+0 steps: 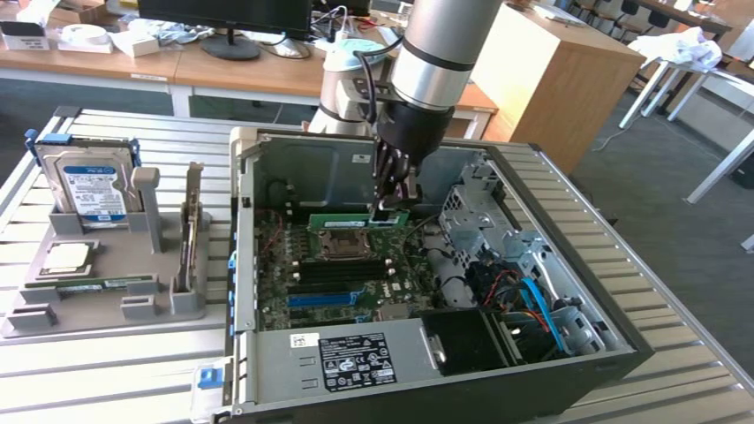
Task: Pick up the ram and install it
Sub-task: 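Insert the ram into the slot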
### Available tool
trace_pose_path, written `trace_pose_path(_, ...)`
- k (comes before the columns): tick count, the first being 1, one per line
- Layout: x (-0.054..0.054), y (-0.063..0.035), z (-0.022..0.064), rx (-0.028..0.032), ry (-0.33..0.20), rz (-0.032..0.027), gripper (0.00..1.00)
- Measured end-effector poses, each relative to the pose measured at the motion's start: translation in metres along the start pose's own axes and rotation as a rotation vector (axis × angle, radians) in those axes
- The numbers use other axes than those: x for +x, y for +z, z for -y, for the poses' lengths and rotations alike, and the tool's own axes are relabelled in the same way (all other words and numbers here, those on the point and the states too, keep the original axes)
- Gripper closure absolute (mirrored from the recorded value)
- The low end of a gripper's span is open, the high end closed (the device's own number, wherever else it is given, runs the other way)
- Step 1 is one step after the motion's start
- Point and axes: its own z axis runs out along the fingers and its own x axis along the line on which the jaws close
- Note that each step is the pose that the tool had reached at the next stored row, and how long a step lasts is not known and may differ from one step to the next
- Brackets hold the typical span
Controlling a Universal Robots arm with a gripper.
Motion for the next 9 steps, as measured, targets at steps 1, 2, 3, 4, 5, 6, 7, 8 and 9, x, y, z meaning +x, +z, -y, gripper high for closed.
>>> trace_pose_path(1,0.0000,0.0001,0.0000,0.0000,0.000,0.0000,0.89)
trace_pose_path(2,0.0000,0.0003,0.0000,0.0000,0.000,0.0001,0.89)
trace_pose_path(3,0.0000,0.0005,0.0000,0.0000,0.000,0.0001,0.89)
trace_pose_path(4,0.0000,0.0006,0.0000,-0.0001,0.000,0.0000,0.89)
trace_pose_path(5,0.0000,0.0007,0.0000,0.0000,0.000,0.0000,0.89)
trace_pose_path(6,0.0000,0.0007,0.0000,0.0000,0.000,0.0000,0.89)
trace_pose_path(7,0.0000,0.0008,0.0000,0.0000,0.000,0.0000,0.89)
trace_pose_path(8,0.0000,0.0010,0.0000,0.0000,0.000,0.0001,0.89)
trace_pose_path(9,0.0000,0.0012,0.0000,0.0000,0.000,0.0002,0.89)
